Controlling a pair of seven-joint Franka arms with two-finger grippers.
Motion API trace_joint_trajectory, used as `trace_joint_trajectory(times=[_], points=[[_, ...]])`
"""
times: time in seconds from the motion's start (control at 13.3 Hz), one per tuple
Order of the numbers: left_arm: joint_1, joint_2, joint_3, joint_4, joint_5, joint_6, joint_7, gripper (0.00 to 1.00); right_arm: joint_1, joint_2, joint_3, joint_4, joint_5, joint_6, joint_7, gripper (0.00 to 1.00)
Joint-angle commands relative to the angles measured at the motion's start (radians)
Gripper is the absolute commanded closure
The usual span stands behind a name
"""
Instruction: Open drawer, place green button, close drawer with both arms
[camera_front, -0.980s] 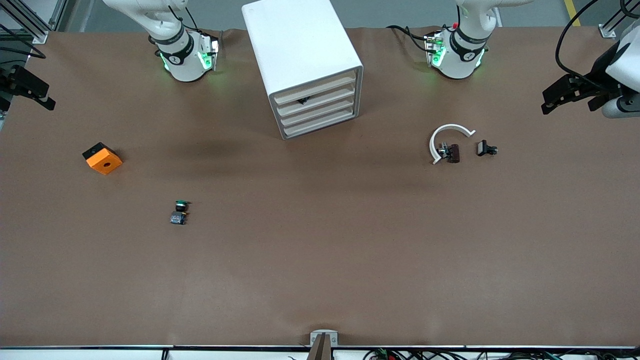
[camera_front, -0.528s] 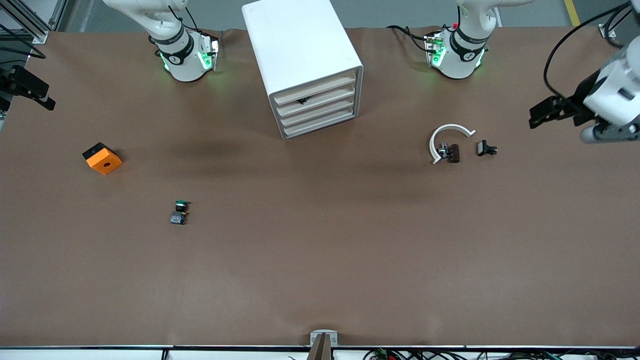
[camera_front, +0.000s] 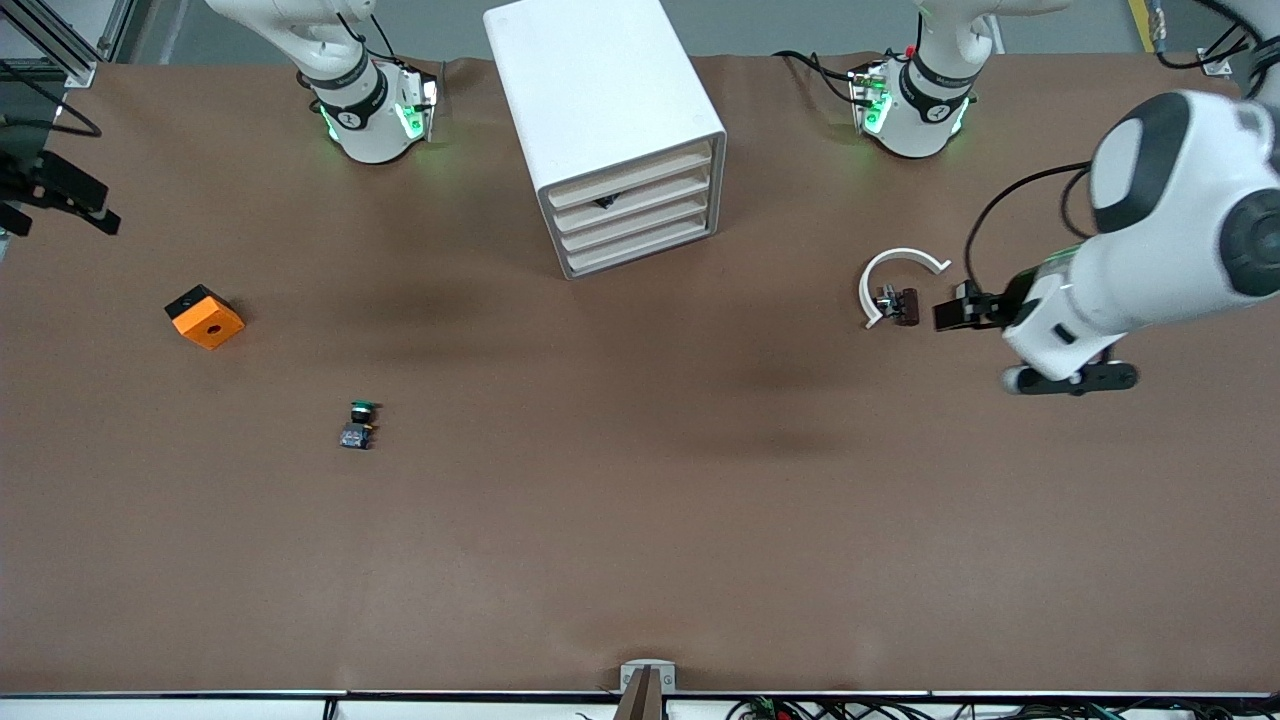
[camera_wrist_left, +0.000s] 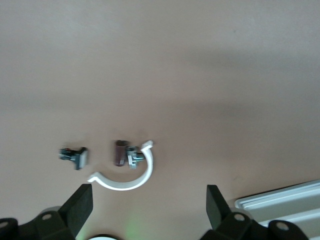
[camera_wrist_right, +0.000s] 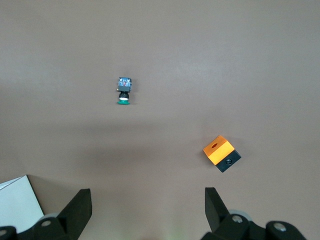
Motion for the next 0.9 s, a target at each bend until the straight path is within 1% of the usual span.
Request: trace_joint_trajectory(times=[0.0,0.15,0.23,0.3,0.38,0.45,0.53,0.68,0.83], points=[[-0.096,0.071,0.000,0.027,-0.012,0.026,-0.160,0.00,0.004,0.130,-0.002,0.055,-0.001,-0.001,0.000,0.00],[-0.165,0.128,0.000,0.029,-0.012,0.058,-0.296,0.00,0.004,0.201,-0.003,0.095,-0.004,0.004,-0.002,0.00],[-0.200,0.159,0.000,0.029,-0.012,0.072,-0.372,0.00,0.006,0.244,-0.002,0.105,-0.005,0.030,-0.003,0.00],[-0.231,0.185,0.000,0.029,-0.012,0.075,-0.436,0.00,0.003,0.276,-0.002,0.109,-0.002,0.097,-0.011,0.00],[-0.270,0.212,0.000,0.032,-0.014,0.076,-0.511,0.00,0.001,0.298,-0.002,0.107,0.004,0.131,-0.020,0.00],[-0.309,0.240,0.000,0.033,-0.028,0.076,-0.602,0.00,0.006,0.316,-0.002,0.106,0.007,0.136,-0.011,0.00],[-0.334,0.266,0.000,0.045,-0.055,0.076,-0.703,0.00,0.018,0.336,0.000,0.106,0.010,0.143,0.032,0.00],[-0.361,0.317,0.000,0.078,-0.136,0.076,-0.927,0.00,0.094,0.373,0.000,0.098,0.010,0.223,0.234,0.00],[-0.375,0.355,0.000,0.078,-0.256,0.075,-1.170,0.00,0.142,0.417,0.000,0.098,0.010,0.289,0.310,0.00]])
